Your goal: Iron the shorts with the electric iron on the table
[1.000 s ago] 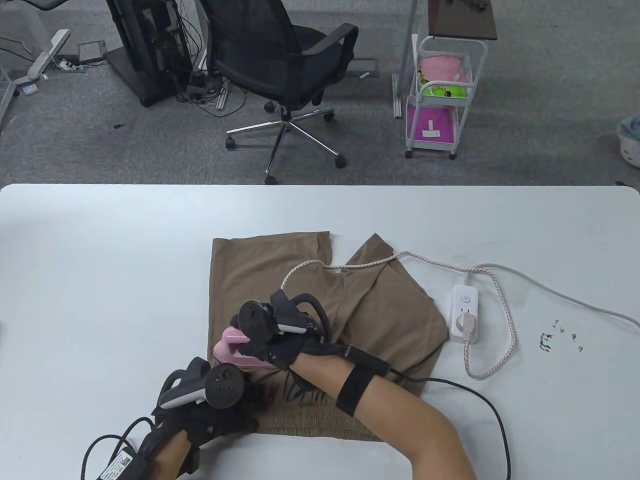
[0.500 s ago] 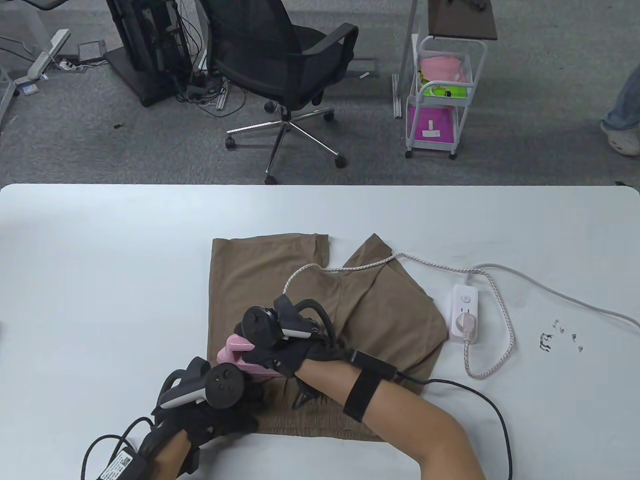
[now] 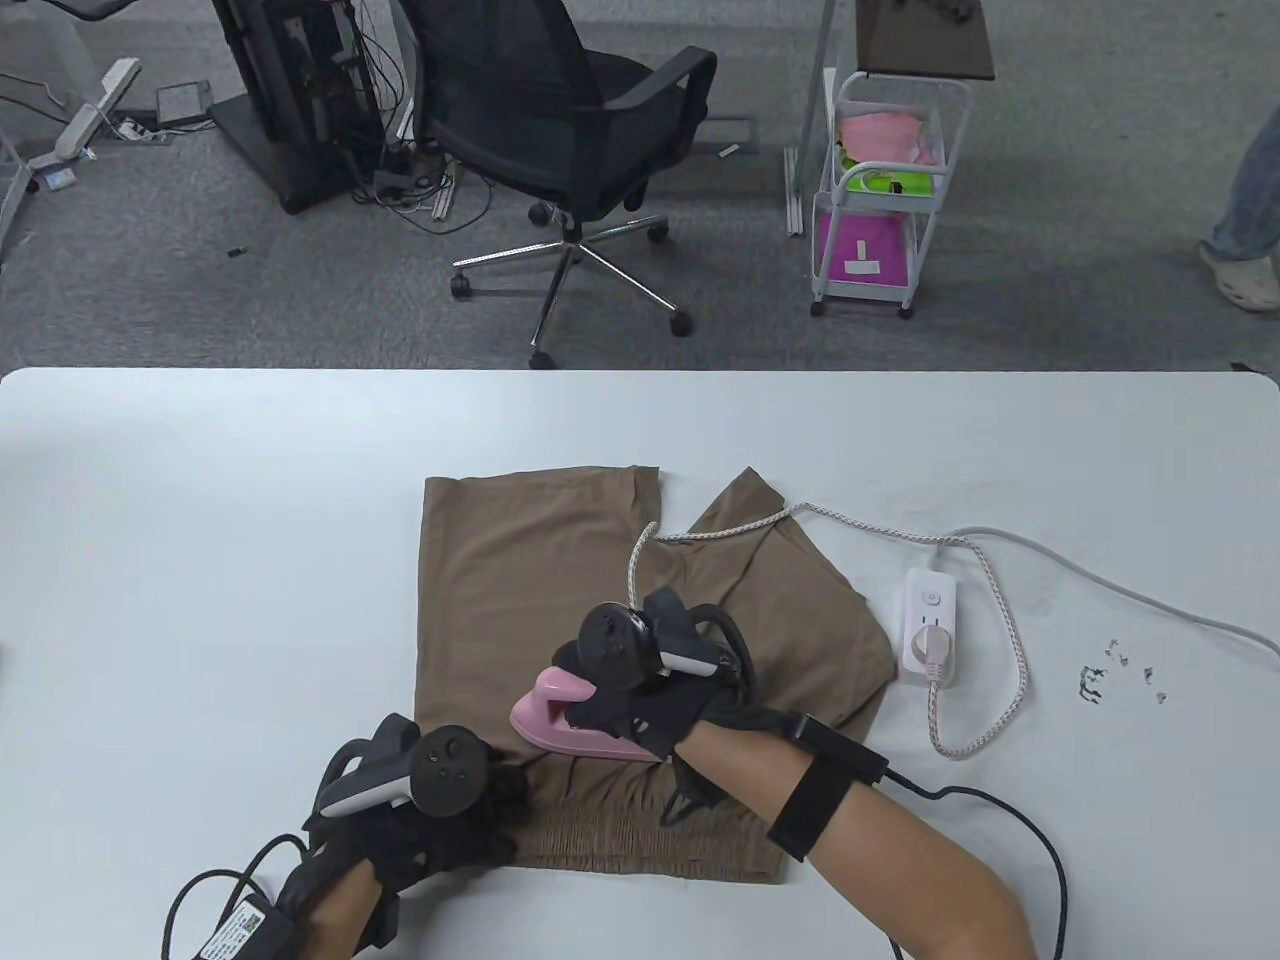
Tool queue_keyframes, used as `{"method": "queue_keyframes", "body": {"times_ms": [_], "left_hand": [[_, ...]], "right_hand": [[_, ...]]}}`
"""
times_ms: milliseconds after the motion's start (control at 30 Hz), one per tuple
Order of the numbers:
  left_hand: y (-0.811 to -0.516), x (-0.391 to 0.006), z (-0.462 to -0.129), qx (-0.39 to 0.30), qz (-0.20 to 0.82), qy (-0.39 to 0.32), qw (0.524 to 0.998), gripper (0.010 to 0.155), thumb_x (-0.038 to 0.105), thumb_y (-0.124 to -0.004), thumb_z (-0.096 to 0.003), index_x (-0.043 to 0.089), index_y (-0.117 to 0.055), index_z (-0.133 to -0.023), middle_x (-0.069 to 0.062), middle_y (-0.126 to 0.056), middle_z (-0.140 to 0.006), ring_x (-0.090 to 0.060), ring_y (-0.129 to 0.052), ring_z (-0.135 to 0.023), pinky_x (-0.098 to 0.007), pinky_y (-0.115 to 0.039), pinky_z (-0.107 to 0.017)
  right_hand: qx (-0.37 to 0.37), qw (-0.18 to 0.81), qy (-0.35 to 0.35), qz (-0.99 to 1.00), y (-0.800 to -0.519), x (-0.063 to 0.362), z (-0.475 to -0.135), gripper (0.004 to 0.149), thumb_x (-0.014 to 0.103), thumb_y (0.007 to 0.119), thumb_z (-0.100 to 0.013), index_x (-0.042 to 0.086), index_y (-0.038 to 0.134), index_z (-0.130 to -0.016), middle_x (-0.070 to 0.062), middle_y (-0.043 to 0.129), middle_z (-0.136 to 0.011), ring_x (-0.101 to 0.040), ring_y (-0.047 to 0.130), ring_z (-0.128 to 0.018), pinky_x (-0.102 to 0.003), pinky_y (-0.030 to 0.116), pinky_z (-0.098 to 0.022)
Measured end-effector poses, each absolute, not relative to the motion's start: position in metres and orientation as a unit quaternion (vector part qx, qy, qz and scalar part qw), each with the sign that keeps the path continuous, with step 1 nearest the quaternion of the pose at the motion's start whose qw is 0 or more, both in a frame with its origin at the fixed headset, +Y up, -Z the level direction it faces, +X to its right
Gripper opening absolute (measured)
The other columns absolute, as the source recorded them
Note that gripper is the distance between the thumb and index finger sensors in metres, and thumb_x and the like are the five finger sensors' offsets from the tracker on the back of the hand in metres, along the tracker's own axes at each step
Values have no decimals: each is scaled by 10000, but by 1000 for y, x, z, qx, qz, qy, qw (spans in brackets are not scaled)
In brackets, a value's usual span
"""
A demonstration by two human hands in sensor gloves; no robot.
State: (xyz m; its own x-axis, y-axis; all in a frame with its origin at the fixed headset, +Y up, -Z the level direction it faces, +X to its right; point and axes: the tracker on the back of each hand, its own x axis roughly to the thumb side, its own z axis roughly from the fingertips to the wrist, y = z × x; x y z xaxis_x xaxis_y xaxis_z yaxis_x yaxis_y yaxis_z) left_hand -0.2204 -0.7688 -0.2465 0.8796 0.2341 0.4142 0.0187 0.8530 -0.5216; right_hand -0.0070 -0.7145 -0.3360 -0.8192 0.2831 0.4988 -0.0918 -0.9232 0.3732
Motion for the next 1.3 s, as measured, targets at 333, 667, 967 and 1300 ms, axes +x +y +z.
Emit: {"method": "queue_keyframes", "body": {"times_ms": [333,667,967,1300], "left_hand": [[-769,-221,-247,-266,60,-239,932,704,573,-855,-445,426,-540,-1058,55,-516,-1101,-210,-610,-927,-616,-537,-735],[-768,-222,-247,-266,69,-242,931,677,570,-849,-449,418,-575,-1048,46,-534,-1096,-212,-615,-926,-618,-533,-733],[-741,-226,-250,-216,68,-232,946,607,560,-773,-503,311,-670,-1047,-29,-680,-1101,-322,-710,-975,-659,-547,-732],[-698,-239,-255,-34,122,-162,979,581,565,-727,-523,285,-705,-1032,-42,-716,-1086,-346,-733,-973,-674,-547,-729]], "right_hand": [[214,433,235,843,-716,28,-349,597,604,820,-529,330,670,-1038,58,842,-788,-167,952,-517,-511,814,-297],[188,562,205,779,-687,73,-357,568,477,847,-563,270,617,-1039,-8,701,-975,-321,839,-872,-750,672,-561],[149,537,14,830,-657,147,-384,531,388,941,-509,315,671,-961,57,750,-945,-268,882,-892,-646,614,-678],[3,530,-79,844,-666,209,-432,501,309,994,-484,323,702,-890,72,752,-908,-271,859,-918,-587,613,-712]]}}
